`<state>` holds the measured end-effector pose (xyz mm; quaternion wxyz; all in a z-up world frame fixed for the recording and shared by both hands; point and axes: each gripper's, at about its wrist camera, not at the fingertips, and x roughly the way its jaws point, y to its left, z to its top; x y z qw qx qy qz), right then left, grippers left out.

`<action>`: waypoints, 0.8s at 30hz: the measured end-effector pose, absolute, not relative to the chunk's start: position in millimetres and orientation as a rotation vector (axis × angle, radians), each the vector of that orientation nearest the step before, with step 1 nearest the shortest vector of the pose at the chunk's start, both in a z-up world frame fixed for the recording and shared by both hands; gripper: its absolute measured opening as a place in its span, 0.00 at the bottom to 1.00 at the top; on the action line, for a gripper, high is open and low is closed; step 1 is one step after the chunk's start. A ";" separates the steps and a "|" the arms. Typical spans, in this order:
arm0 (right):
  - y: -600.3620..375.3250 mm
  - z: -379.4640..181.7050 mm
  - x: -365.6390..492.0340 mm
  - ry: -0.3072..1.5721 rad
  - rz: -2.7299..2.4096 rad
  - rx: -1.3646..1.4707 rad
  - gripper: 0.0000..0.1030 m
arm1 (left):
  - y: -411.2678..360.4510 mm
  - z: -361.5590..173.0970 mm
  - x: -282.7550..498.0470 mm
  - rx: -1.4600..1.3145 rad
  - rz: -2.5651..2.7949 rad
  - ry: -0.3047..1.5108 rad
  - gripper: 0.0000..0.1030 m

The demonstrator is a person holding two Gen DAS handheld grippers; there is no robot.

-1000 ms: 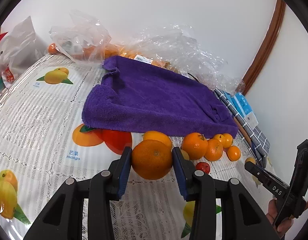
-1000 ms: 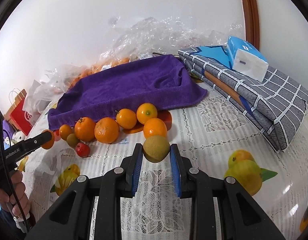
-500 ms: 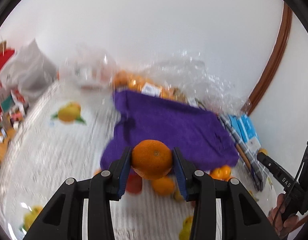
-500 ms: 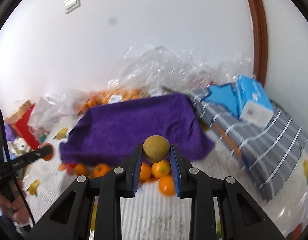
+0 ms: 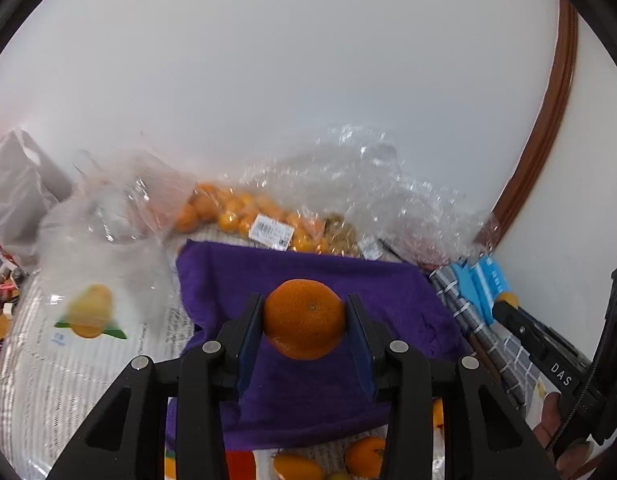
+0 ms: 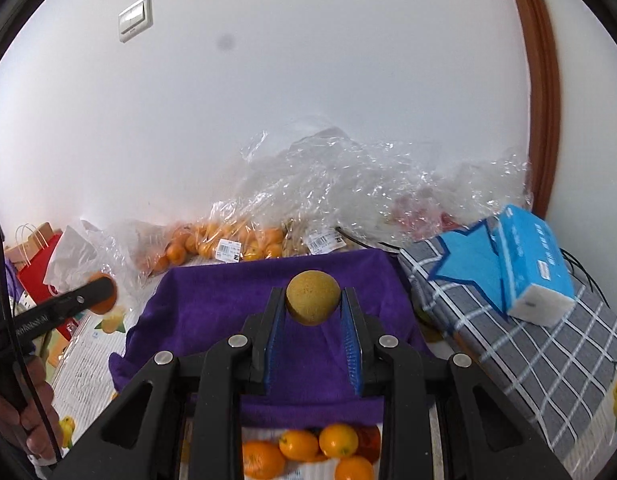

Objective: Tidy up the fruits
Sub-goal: 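Carry the orange and yellow-green fruit over the purple towel with both grippers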

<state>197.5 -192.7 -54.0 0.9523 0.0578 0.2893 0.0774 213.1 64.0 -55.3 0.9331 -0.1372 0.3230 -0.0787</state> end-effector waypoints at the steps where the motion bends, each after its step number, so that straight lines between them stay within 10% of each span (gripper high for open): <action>1: -191.9 -58.6 202.8 0.592 0.154 0.116 0.27 | 62.7 -57.9 216.6 -0.278 -0.156 0.669 0.38; 24: -179.1 -144.9 259.7 0.832 0.141 0.083 0.27 | 49.7 -133.2 262.2 -0.187 -0.138 0.894 0.38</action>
